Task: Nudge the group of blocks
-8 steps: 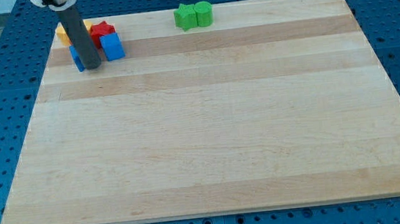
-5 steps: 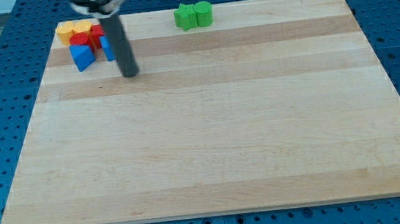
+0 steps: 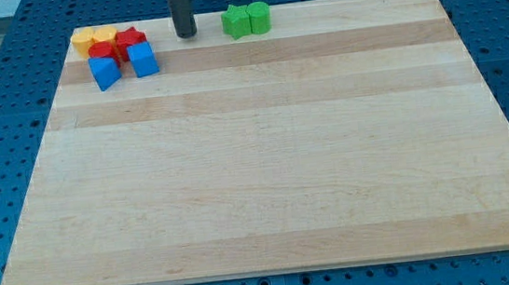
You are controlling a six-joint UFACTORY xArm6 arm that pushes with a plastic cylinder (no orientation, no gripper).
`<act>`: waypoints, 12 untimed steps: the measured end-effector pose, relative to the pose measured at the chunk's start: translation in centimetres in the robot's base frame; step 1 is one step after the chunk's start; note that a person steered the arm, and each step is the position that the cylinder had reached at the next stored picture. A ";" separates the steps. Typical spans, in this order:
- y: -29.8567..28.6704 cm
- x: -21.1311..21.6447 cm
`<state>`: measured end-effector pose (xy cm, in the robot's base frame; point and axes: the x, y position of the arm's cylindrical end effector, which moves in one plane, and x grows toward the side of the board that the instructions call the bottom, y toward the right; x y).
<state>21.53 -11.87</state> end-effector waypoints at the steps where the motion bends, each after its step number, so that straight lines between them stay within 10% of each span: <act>1: -1.0 -2.4; 5: -18.5 -2.4; 12: -14.7 1.6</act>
<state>23.13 -26.58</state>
